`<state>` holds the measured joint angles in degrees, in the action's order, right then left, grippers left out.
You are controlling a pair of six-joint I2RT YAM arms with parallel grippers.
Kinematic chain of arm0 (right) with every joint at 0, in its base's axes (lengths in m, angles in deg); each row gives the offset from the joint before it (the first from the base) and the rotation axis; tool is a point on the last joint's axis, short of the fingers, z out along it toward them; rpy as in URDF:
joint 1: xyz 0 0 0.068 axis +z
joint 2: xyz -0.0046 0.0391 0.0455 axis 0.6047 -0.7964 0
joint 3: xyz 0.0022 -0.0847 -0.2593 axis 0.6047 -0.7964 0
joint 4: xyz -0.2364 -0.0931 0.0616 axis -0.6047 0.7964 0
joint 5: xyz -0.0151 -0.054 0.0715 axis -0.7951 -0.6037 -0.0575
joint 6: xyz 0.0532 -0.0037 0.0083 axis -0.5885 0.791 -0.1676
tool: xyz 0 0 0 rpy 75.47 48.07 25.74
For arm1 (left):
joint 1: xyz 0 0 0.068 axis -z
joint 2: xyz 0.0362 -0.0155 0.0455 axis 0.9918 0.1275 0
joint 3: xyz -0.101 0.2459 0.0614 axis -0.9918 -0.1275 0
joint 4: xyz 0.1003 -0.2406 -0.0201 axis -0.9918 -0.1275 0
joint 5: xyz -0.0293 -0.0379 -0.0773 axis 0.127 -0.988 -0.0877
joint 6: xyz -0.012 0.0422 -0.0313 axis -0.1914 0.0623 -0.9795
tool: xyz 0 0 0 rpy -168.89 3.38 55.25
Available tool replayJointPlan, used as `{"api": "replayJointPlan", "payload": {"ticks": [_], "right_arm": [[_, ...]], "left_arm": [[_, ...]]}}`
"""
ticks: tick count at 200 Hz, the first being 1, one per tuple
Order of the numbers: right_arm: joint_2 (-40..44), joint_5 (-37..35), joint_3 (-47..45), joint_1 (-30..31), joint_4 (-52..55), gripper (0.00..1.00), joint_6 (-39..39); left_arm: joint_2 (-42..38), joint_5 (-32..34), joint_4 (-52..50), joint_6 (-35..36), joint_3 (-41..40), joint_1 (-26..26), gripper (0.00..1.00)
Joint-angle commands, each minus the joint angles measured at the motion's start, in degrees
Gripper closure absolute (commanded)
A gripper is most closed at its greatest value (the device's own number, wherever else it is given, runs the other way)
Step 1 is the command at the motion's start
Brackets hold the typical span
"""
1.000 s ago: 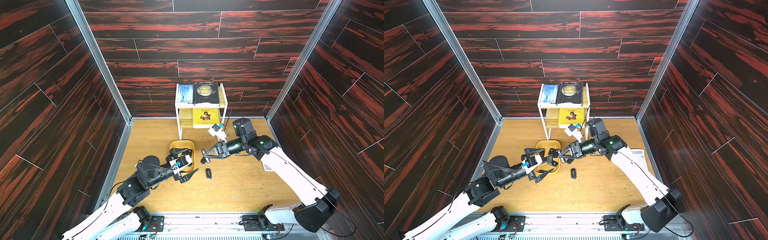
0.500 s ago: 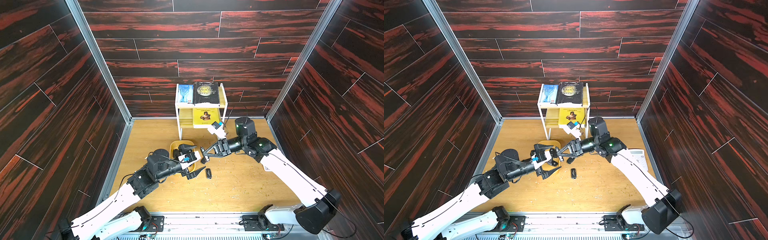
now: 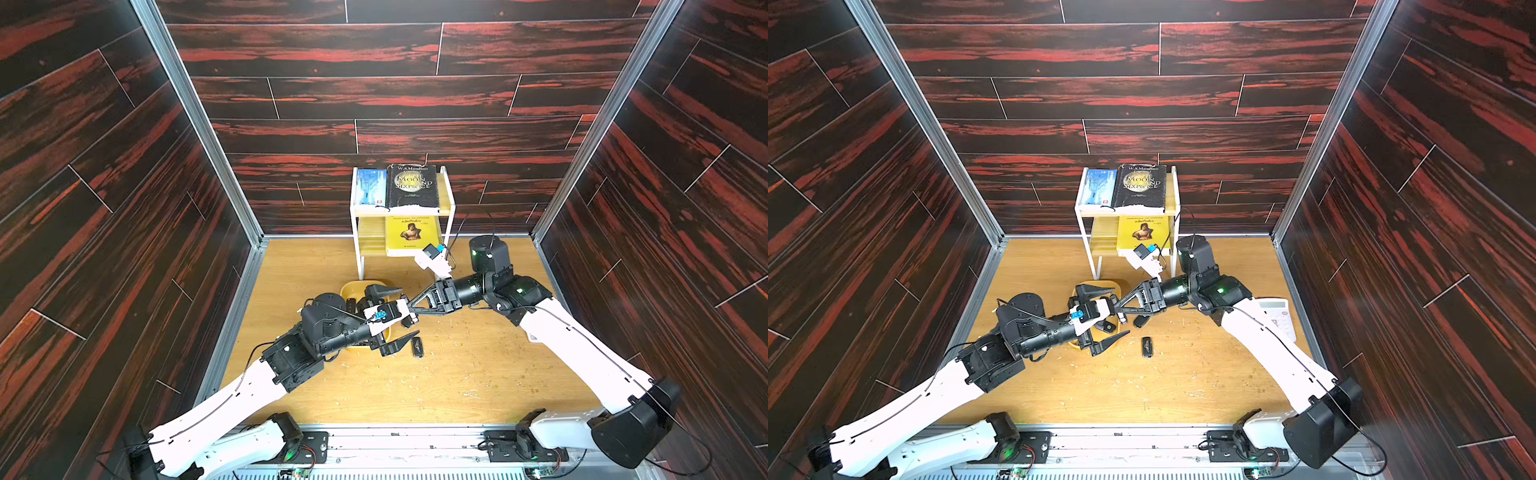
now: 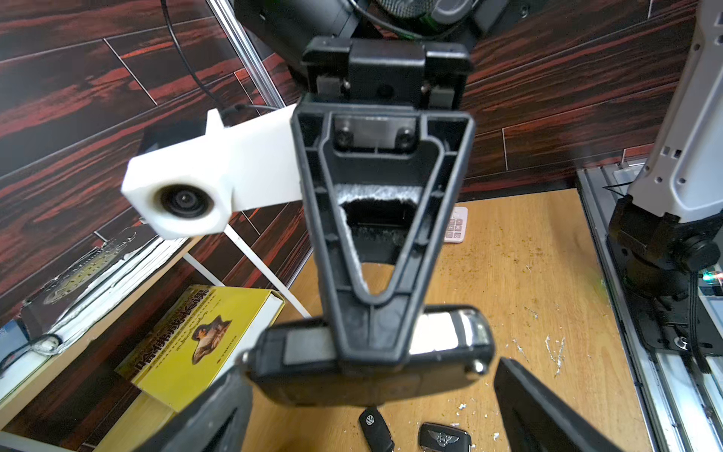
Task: Place the car key into the storage box
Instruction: Pick up the car key from the center of the board.
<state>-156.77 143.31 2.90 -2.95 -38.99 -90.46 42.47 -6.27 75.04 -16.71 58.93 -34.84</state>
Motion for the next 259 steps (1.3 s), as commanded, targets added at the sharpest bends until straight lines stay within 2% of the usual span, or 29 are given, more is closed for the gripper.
{"api": "replayJointPlan", "payload": {"ticks": [1,39,148,214,259], "right_arm": [[0.1,0.7,-0.8,0.0,-0.4,0.89,0.4],[0.0,0.4,-0.7,0.0,0.0,0.89,0.9],[-0.1,0.1,-0.8,0.0,0.7,0.89,1.3],[-0.2,0.2,-0.6,0.0,0.9,0.89,1.3],[-0.5,0.2,-0.7,0.0,1.1,0.89,1.4]], "left_arm": [[0.4,-0.4,0.9,0.6,2.5,0.8,0.0],[0.2,0.1,-0.2,0.7,3.8,1.6,0.0],[-0.6,0.1,-1.8,0.2,3.3,1.6,0.12],[-0.7,-0.1,-3.3,0.1,2.4,1.7,0.1],[-0.6,-0.4,-3.2,0.0,2.6,1.7,0.16]]}}
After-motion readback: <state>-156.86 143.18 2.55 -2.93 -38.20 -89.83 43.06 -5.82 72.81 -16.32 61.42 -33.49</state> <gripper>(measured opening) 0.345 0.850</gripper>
